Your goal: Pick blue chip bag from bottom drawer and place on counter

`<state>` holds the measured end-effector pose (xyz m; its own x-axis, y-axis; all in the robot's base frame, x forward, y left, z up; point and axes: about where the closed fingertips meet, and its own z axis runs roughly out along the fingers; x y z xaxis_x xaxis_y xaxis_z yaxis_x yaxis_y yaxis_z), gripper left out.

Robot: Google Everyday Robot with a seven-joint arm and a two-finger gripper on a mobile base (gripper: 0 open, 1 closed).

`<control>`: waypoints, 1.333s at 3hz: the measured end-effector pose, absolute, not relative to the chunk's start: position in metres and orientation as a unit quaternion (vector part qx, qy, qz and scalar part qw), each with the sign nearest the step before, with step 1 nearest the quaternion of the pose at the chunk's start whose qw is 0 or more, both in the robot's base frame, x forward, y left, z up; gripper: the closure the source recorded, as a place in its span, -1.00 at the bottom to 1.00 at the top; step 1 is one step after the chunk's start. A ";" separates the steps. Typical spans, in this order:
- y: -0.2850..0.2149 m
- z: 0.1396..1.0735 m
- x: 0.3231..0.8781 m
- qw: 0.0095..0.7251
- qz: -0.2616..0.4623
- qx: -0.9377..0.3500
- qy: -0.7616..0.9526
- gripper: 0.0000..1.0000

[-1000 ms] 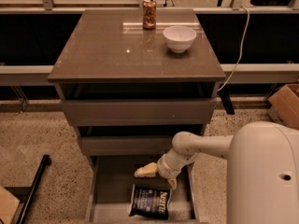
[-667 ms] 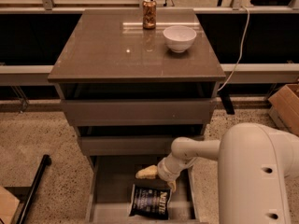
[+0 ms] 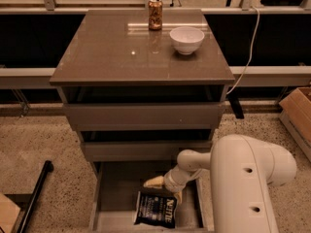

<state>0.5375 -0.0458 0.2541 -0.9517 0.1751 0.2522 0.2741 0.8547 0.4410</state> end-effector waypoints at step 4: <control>-0.072 0.192 0.518 0.100 -0.265 -0.208 -0.936 -1.00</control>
Offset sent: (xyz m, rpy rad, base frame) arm -0.0143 -0.0300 -0.0562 0.0252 0.0399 -0.1745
